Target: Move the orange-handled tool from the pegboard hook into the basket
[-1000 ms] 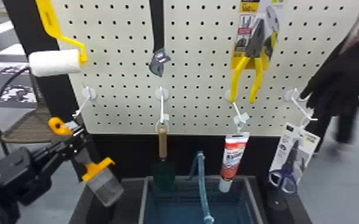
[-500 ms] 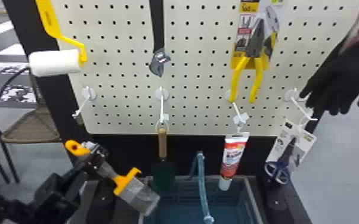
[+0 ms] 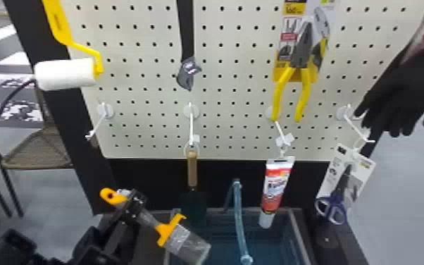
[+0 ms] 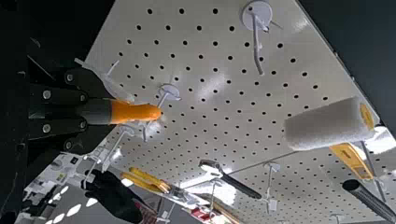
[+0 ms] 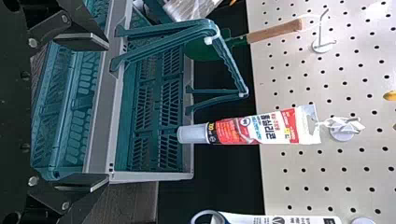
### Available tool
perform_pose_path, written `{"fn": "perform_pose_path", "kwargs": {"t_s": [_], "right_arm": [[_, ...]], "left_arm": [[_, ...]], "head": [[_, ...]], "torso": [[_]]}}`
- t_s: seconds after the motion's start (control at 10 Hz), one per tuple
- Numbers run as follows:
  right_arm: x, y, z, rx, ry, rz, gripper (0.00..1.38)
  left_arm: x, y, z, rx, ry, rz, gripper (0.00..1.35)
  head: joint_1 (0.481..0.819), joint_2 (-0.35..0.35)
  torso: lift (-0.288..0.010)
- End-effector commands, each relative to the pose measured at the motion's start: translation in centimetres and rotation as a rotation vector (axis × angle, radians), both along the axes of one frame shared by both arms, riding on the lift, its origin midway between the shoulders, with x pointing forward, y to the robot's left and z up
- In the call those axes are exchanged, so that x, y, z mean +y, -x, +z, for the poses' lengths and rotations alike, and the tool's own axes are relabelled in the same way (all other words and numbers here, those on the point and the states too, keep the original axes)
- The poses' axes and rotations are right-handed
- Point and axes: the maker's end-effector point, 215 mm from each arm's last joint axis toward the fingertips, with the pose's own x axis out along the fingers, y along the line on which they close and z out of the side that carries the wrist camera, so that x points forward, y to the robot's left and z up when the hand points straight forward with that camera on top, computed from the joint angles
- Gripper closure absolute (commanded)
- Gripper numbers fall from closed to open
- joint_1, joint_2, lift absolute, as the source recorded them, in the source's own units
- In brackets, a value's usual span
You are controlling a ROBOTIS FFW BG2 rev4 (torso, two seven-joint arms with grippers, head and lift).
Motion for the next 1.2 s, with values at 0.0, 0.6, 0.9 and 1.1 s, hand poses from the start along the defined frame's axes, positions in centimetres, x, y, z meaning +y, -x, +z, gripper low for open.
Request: {"fn": "perform_pose_path", "kwargs": {"t_s": [0.0, 0.6, 0.9, 1.1], "right_arm": [[0.0, 0.0, 0.0, 0.001, -0.001, -0.001, 0.28], [0.0, 0.2, -0.4, 0.012, -0.008, -0.002, 0.28], [0.0, 0.2, -0.5, 0.014, -0.009, -0.003, 0.28], [0.0, 0.1, -0.5, 0.012, -0.009, -0.003, 0.28]], "left_arm": [[-0.3, -0.6, -1.3, -0.001, 0.044, 0.032, 1.17], [-4.0, -1.5, -3.6, 0.047, 0.181, -0.003, 1.17], [-6.3, -1.1, -3.2, 0.054, 0.213, -0.054, 1.17], [-7.8, -0.8, -3.1, 0.065, 0.234, -0.082, 1.17]], "head": [[0.549, 0.0], [0.549, 0.0], [0.549, 0.0], [0.549, 0.0]], "torso": [[-0.1], [-0.1], [-0.1], [-0.1]]}}
